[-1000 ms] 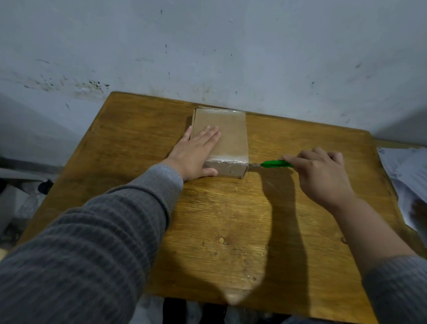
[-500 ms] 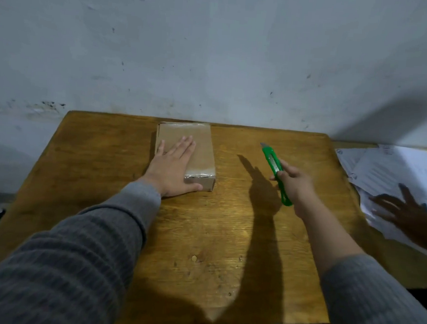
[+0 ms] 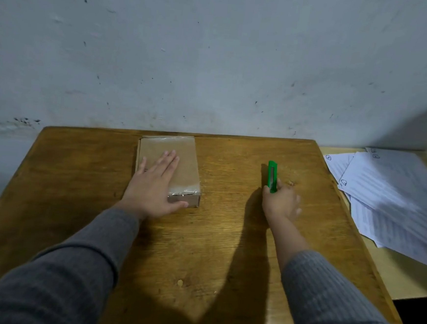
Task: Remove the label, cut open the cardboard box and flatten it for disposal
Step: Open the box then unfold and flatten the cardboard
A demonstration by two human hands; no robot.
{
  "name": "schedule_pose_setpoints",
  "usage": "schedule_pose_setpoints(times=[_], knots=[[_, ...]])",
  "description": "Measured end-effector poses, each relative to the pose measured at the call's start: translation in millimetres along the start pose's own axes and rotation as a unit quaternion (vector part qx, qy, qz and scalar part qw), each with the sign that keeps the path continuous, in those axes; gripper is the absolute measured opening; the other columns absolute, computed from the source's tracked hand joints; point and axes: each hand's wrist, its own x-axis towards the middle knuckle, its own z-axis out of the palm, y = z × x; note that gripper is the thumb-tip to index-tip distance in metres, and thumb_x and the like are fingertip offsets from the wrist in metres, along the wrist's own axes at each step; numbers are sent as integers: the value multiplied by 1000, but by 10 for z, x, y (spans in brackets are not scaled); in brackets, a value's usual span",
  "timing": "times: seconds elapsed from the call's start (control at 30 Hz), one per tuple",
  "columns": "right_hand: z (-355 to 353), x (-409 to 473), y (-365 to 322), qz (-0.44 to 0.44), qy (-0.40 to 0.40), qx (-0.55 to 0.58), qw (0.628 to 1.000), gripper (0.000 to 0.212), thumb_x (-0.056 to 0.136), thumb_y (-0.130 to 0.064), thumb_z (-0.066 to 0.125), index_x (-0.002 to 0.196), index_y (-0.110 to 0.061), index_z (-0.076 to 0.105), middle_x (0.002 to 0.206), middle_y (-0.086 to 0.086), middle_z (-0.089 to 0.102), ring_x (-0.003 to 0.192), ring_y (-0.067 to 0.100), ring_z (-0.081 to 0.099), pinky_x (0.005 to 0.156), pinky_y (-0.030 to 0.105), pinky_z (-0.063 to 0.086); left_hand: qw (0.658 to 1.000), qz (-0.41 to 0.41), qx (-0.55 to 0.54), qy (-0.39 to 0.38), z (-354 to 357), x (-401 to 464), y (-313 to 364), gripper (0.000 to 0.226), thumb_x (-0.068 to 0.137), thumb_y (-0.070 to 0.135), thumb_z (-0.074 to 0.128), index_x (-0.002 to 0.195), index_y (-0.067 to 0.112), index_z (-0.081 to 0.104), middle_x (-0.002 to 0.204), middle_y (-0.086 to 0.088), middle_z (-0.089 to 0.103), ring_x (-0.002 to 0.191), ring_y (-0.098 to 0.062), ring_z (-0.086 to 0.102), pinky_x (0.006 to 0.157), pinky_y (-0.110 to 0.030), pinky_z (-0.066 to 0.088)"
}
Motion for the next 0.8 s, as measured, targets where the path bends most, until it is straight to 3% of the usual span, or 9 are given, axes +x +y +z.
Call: schedule_pose_setpoints(times=[0.1, 0.37, 0.53, 0.67, 0.8], knots=[[55, 61, 55, -24, -11, -41, 999, 49, 93, -36, 51, 141, -27, 43, 136, 10, 45, 125, 28, 37, 97, 41, 33, 1000, 0, 3, -3, -5, -7, 5, 111, 77, 83, 35, 152, 17, -15, 158, 3, -22, 146, -12, -15, 119, -48, -6], [92, 107, 78, -58, -41, -70, 995, 48, 96, -35, 44, 143, -31, 37, 137, 8, 39, 126, 26, 34, 97, 41, 31, 1000, 1, -11, 3, -13, -18, -10, 112, 76, 83, 36, 152, 17, -12, 159, 3, -18, 146, -12, -14, 119, -48, -5], [65, 5, 16, -83, -56, -111, 989, 57, 96, -40, 43, 148, -35, 19, 141, 11, 32, 126, 30, 30, 98, 43, 29, 999, -26, -26, -9, -63, -52, 51, 113, 76, 81, 41, 152, 17, -12, 160, 1, -18, 147, -13, -14, 118, -49, -7], [124, -281, -278, -190, -38, -105, 975, 51, 97, -40, 39, 146, -33, 27, 141, 11, 33, 127, 31, 28, 99, 45, 27, 993, -106, -59, -16, -61, -96, 285, 115, 76, 76, 49, 152, 15, -12, 159, 1, -21, 146, -15, -18, 117, -49, -11], [266, -690, -721, -293, -76, -22, 953, 46, 97, -36, 41, 143, -31, 37, 143, 6, 38, 130, 26, 29, 100, 42, 28, 990, -99, -99, -35, -126, -64, 239, 117, 74, 78, 50, 152, 17, -12, 159, 3, -20, 146, -13, -18, 117, -48, -11]])
